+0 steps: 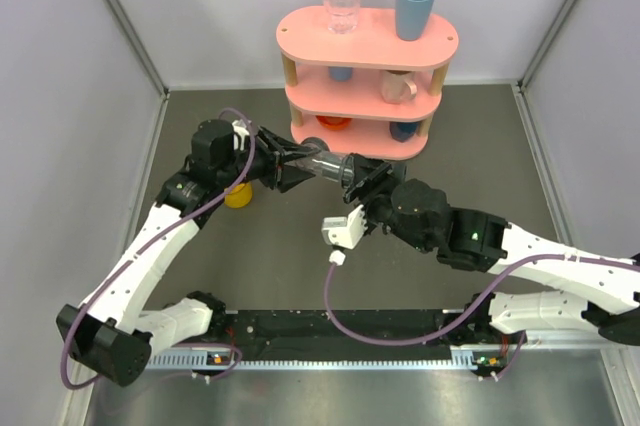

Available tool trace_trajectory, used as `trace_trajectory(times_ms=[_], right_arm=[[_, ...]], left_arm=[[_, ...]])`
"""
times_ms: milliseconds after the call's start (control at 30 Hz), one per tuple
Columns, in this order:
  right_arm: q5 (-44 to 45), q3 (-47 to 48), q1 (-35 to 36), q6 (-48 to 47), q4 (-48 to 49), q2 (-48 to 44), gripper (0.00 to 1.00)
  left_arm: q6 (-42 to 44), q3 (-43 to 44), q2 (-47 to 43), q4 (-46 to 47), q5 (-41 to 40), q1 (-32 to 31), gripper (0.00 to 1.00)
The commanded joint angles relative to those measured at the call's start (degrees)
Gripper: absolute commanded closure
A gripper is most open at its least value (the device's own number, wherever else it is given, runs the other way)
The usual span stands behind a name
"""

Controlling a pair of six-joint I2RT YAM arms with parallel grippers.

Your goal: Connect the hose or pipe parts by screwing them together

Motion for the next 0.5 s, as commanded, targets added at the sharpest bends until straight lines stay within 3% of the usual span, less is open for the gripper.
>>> trace_trajectory(times_ms=[0, 67, 167, 467], right_arm=[[-2.3, 2.1, 1.4, 6.4, 5.4, -1.2, 1.00], [-3.1, 2.6, 1.5, 10.0, 4.0, -1.5, 1.00], [-4.5, 2.4, 1.2, 14.3, 3.6, -2.0, 1.00], [-11.3, 2.4, -1.7, 28.9, 4.1, -3.2, 1.00]], left_arm=[[1.5, -4.2, -1.4, 14.5, 1.6, -0.4, 0.80], [0.1, -5.5, -1.9, 18.9, 2.0, -0.4, 0.85], [0.5, -6.6, -2.5, 21.1, 1.7, -0.4, 1.00], [0.9, -8.6, -5.6, 23.5, -0.2, -0.7, 1.00]])
